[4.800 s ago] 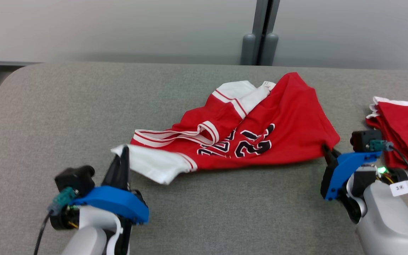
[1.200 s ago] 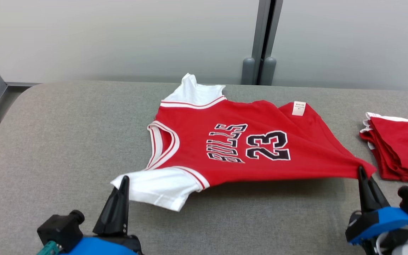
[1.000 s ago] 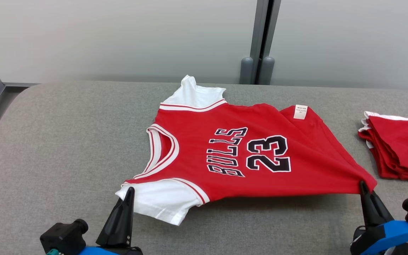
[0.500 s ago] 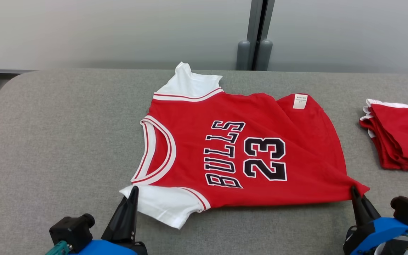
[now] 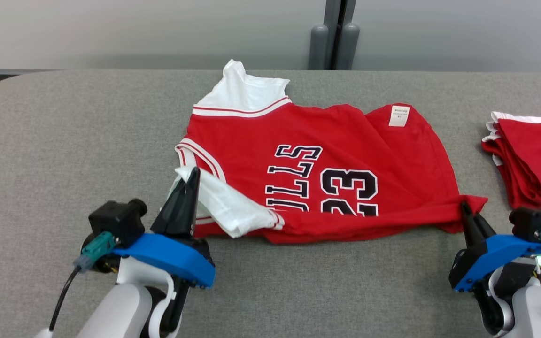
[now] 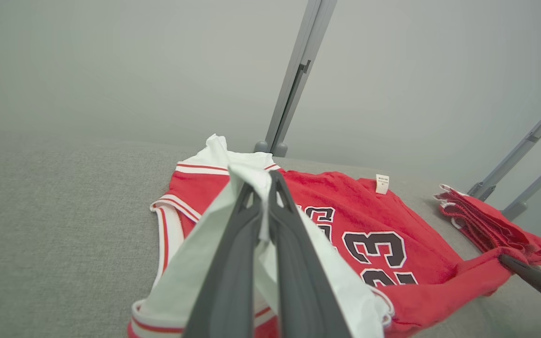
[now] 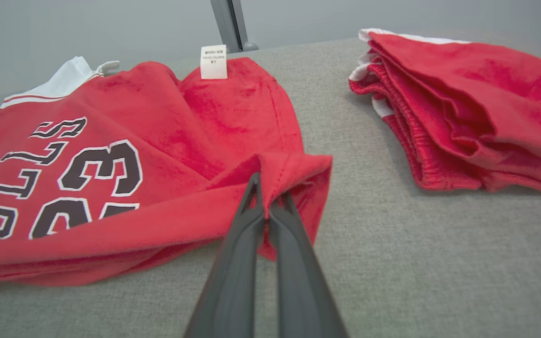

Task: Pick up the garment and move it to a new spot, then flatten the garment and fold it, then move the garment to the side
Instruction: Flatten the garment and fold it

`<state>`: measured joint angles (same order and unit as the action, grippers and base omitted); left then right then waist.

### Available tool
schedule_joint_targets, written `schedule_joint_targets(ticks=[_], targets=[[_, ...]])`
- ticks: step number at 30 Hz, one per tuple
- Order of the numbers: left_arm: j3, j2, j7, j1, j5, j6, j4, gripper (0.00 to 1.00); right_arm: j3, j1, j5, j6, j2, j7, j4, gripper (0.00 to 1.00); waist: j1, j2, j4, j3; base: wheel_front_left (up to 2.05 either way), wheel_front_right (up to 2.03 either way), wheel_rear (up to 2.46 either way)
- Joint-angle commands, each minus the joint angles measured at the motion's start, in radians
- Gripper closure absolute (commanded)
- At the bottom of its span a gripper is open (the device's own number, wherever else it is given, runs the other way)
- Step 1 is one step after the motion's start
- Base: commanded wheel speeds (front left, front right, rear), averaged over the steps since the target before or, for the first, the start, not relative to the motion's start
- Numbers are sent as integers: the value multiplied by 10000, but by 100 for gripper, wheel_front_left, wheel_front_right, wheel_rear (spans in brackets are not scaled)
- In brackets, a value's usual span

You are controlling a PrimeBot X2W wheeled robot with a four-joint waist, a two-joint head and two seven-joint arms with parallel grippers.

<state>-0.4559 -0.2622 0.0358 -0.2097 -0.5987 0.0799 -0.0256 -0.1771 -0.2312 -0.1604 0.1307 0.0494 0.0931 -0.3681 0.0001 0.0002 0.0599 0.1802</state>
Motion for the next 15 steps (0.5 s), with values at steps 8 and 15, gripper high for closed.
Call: schedule_joint_targets(ticks=[8, 15], targets=[[68, 383, 524, -2209, 243, -478, -2785, 100, -150, -1426, 386, 2, 26, 97, -851, 100, -1, -2, -336, 696, 0, 0, 0], [86, 575, 917, -3145, 325, -635, -4298, 100, 99, -2179, 486, 2, 27, -100, -1565, 100, -1, -2, -571, 1022, 0, 0, 0]])
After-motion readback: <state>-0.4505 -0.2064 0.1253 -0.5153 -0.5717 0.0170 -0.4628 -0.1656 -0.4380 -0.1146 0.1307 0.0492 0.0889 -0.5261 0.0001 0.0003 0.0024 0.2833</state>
